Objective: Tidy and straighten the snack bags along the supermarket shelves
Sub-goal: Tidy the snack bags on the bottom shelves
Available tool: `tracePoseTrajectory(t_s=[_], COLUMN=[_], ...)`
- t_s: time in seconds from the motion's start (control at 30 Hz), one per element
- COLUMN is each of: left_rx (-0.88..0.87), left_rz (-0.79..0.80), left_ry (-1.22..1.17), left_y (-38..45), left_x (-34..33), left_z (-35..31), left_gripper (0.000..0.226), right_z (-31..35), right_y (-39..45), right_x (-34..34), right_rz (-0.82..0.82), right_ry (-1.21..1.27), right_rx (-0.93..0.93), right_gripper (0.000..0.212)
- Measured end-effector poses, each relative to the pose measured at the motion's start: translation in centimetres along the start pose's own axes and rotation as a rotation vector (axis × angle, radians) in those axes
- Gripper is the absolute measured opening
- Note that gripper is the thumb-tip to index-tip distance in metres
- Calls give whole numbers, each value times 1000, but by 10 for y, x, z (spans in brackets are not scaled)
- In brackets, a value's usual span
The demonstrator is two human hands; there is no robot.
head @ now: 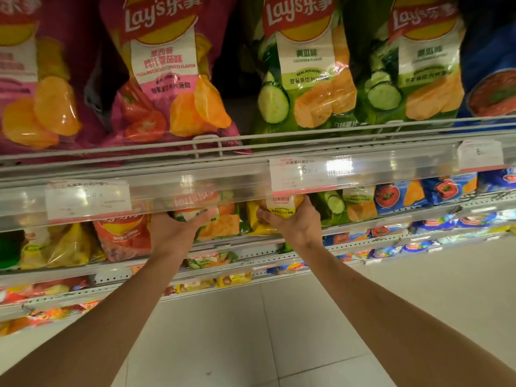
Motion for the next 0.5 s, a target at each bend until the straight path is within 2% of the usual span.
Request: tracePoseTrajectory(t_s=[0.2,0.3,0.33,0.43,0.5], left_rx=[46,65,83,34,-23], left_rz=[17,76,84,53,81], left_ry=[17,-88,-101,-58,-56], left_y=[-1,-5,-8,-17,-28], left_x=[8,3,0,-13,-32], left_z=[-4,-8,-9,-15,-20], left_gripper=[79,88,87,56,57], right_z=[14,13,9,-8,-22], right_y=[-17,-30,-34,-46,-54], right_x=[13,27,32,55,78], right_rz=[-65,-41,-31,-15,-41], right_ry=[-10,-21,-18,55,95], right_rx=[72,102,97,51,35], right_gripper=[85,84,84,83,77])
Point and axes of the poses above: each hand's wrist, its own y-axis towards the middle knuckle, its own x-axis out of the back of the hand, z = x × y, the point moved 7 cm from there along y, towards the middle knuckle, and after that the axes turned 6 degrees about x, right-handed, at the moved point
